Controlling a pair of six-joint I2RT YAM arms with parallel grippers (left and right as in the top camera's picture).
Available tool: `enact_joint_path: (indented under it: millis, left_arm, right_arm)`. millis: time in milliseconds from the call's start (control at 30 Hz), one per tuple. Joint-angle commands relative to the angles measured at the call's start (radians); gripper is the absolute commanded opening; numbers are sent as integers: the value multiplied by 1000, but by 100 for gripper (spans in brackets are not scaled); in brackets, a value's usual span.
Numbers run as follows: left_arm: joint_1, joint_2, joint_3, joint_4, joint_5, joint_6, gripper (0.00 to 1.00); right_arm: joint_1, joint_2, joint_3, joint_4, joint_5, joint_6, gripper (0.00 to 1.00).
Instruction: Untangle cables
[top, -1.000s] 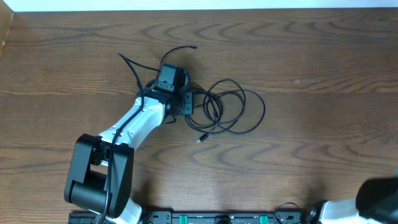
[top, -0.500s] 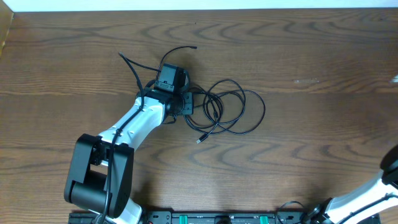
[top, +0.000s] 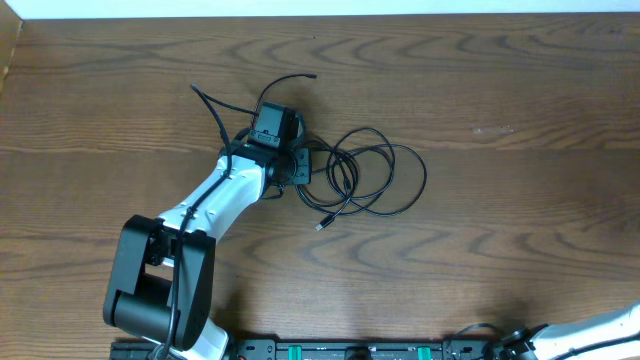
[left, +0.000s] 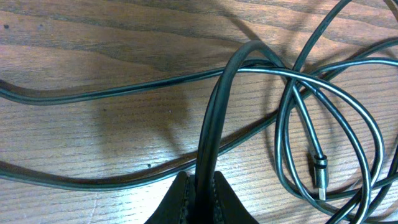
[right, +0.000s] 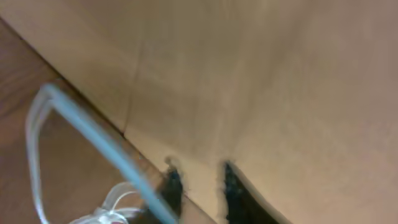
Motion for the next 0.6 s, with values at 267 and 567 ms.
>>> enact_joint_path:
  millis: [267,567]
  left_arm:
    - [-1,-9,8,-5,-20,9,9]
    - [-1,-9,8,7,-20,9,9]
  right_arm:
    - [19,-25,-23,-22,-130,163,96]
    - [119,-26,-23,-149,-139,590,97]
